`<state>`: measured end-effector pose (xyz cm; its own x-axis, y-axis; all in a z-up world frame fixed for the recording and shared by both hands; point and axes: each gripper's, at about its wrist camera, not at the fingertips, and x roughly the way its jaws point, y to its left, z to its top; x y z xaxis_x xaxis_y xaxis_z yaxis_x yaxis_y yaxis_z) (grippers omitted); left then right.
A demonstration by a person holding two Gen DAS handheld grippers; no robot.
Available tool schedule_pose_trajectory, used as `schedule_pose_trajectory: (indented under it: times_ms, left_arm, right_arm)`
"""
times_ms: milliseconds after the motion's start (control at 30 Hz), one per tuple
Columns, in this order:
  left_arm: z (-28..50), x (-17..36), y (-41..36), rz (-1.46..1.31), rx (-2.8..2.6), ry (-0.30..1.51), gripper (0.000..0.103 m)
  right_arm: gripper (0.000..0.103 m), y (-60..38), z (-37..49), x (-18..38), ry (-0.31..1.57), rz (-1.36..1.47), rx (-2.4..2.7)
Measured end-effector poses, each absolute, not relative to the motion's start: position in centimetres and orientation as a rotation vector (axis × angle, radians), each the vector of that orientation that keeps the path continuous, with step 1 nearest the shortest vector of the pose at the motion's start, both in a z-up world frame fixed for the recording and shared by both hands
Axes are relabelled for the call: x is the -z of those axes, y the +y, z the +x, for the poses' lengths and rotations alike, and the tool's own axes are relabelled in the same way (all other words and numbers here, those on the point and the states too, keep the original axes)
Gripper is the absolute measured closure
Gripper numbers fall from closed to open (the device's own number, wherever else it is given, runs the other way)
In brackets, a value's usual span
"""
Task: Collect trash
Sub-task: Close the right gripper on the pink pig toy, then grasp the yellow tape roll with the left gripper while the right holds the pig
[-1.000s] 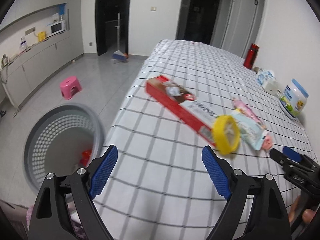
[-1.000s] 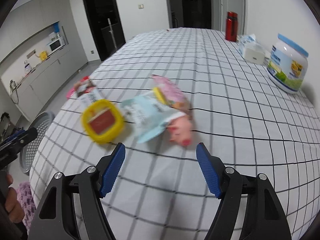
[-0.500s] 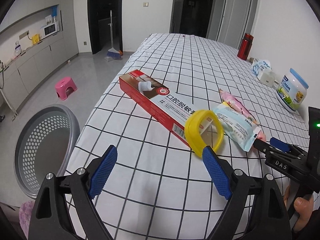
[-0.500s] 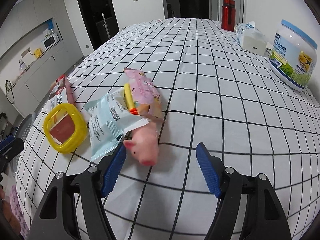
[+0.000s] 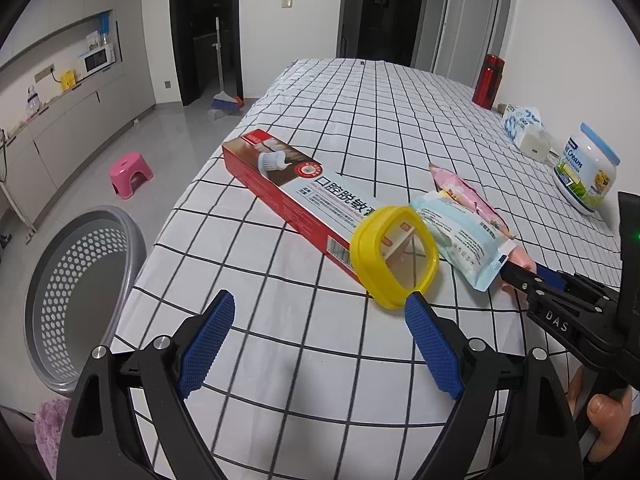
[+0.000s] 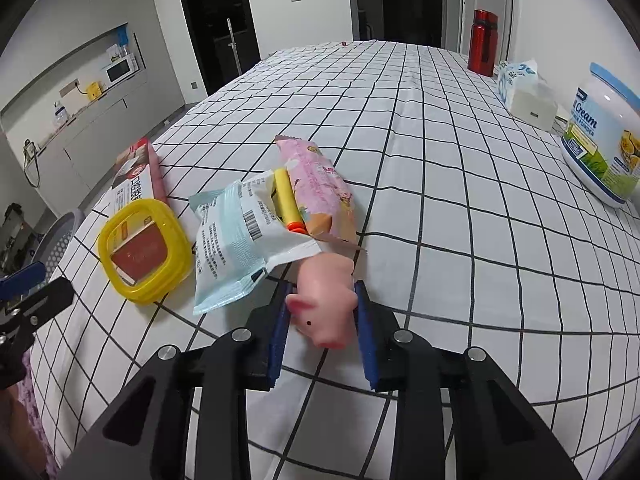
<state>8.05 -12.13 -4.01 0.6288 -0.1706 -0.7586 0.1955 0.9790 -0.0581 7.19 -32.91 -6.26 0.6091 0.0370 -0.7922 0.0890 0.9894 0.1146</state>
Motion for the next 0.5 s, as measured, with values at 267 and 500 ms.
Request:
schedule_pose_trajectory:
  times_ms: [267,500]
  left_arm:
    - [7.6,3.9,-13.8,0.035,0.223,0.851,0.017]
    - [7.8,4.2,-15.6,0.035,0.21,0.836,0.013]
  right_arm:
    - [0.073,-35.0,5.2,5.3,0.875,0.238,0.069]
    - [0.073,-36.1,4.0,4.6,0.829,0.289,0.062]
